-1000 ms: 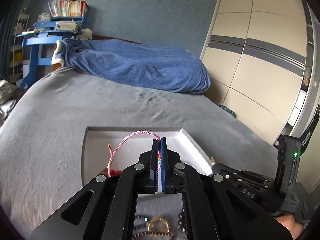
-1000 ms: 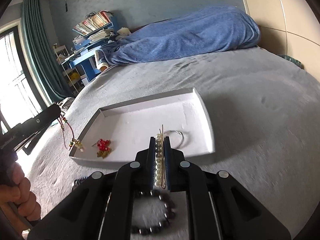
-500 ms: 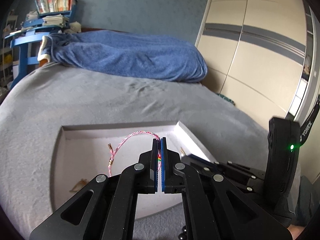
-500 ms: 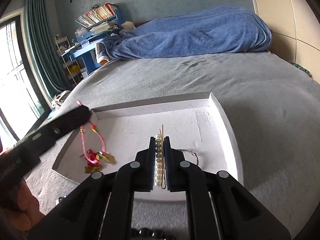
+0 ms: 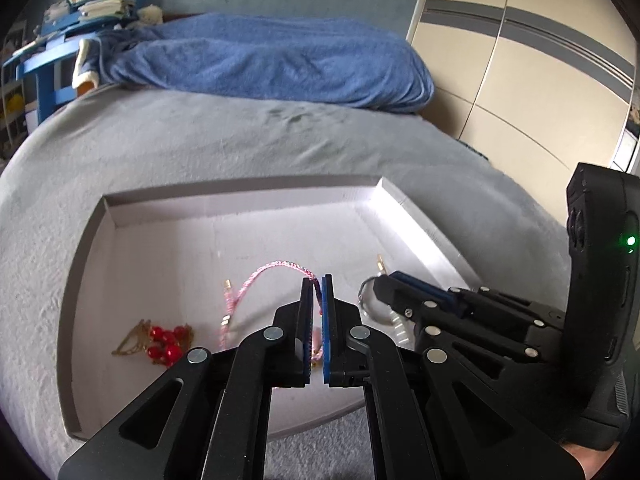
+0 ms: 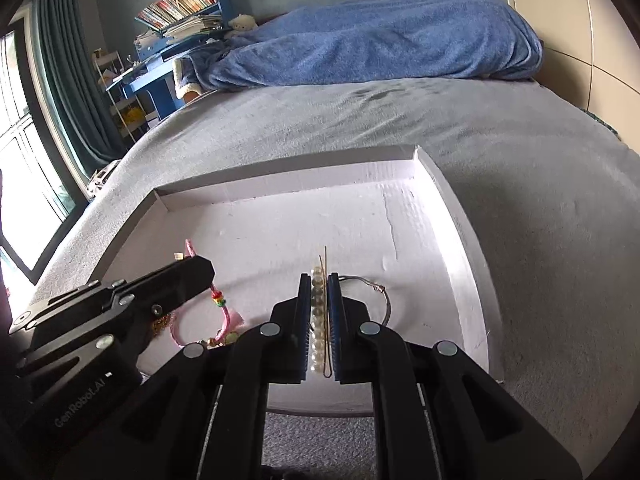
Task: Organize jewelry
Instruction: 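Lower the pink bracelet and pearl hairpin into the tray and open both grippers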
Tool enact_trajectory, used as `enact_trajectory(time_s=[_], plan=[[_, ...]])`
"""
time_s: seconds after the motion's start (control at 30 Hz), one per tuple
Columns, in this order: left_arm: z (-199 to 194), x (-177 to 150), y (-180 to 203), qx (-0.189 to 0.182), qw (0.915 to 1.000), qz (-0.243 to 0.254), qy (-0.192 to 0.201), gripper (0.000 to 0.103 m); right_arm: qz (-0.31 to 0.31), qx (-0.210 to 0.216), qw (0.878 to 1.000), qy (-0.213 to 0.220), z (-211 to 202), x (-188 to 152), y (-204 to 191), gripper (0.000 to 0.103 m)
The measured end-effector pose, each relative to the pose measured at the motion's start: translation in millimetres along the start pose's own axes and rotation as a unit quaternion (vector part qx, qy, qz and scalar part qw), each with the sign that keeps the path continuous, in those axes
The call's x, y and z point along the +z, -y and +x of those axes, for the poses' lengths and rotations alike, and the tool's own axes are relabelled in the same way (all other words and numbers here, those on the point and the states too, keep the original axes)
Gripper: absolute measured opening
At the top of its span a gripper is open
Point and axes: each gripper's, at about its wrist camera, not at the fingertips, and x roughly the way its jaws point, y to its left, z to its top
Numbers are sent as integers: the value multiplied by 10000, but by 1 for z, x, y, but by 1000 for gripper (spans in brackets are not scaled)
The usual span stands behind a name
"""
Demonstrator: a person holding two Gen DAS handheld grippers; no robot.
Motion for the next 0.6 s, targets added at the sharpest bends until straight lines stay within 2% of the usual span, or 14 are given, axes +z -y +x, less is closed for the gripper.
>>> enact_trajectory(time_s=[0.07,0.1,0.13,0.27,0.33,0.4,0.6], plan=[[-1,-1,1,19,10000,8,-7,13,21,-6,10000,19,-1,0,1,11],[-2,-1,1,45,10000,2,0,21,31,-7,10000,19,-1,0,1,12],[-4,-2,1,63,10000,-10,24,30,41,-11,10000,15,-2,0,2,17],[-10,0,-5,125,9997,-185,45,43,192,-39,9998,45,-6,-1,8,39],[-14,2,-8,181,9995,-267,47,57,253,-27,9996,105,-10,0,11,45],[-21,2,-8,167,9994,-284,130,66,280,-66,9994,168,-15,0,13,51],[-45,-2,-7,476,9983,-165,298,73,175,-218,9991,318,-32,-4,12,59]])
